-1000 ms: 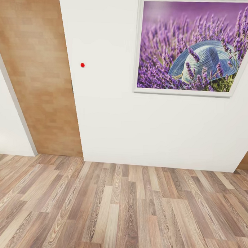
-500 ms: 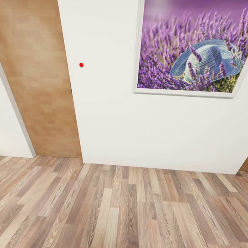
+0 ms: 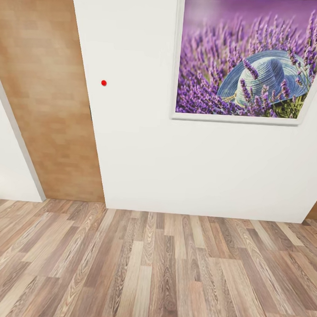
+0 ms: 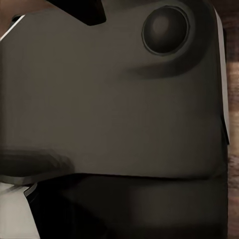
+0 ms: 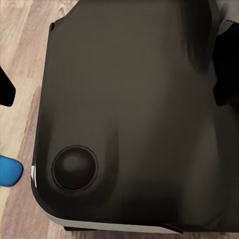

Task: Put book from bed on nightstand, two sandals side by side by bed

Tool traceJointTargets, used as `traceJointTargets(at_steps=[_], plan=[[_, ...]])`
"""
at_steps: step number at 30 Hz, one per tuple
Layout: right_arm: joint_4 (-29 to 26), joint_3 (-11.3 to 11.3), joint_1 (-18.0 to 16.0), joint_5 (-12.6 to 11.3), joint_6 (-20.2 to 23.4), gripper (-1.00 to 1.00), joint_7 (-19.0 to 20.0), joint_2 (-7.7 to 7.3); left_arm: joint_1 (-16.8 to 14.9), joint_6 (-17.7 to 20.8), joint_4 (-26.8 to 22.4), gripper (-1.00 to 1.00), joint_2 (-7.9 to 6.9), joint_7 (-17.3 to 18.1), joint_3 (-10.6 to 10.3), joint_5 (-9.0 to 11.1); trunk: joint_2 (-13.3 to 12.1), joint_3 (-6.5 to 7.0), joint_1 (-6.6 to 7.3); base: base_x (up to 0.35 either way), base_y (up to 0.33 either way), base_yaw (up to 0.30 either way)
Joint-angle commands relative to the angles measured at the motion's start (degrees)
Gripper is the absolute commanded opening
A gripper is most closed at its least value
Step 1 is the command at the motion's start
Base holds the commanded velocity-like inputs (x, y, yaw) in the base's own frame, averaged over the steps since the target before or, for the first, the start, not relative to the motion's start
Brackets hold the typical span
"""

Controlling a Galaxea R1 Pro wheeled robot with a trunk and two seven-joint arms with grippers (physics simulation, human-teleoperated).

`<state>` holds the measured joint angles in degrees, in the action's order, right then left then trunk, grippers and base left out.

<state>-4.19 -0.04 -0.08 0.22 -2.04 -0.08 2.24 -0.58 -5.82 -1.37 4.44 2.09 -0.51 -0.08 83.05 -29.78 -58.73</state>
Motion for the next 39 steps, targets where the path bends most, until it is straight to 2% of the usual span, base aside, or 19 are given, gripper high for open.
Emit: traceJointTargets(at_steps=[1, 39], plan=[[0.0, 0.0, 0.0, 0.0, -0.1, 1.00, 0.0, 0.01, 0.0, -0.2, 0.1, 1.00, 0.00, 0.1, 0.0, 0.0, 0.0, -0.05, 0.00, 0.003, 0.000, 0.000], [0.0, 0.2, 0.0, 0.1, -0.2, 1.00, 0.0, 0.05, -0.1, -0.2, 0.0, 1.00, 0.29, 0.1, 0.1, 0.0, 0.0, -0.05, 0.00, 0.078, 0.000, 0.000]])
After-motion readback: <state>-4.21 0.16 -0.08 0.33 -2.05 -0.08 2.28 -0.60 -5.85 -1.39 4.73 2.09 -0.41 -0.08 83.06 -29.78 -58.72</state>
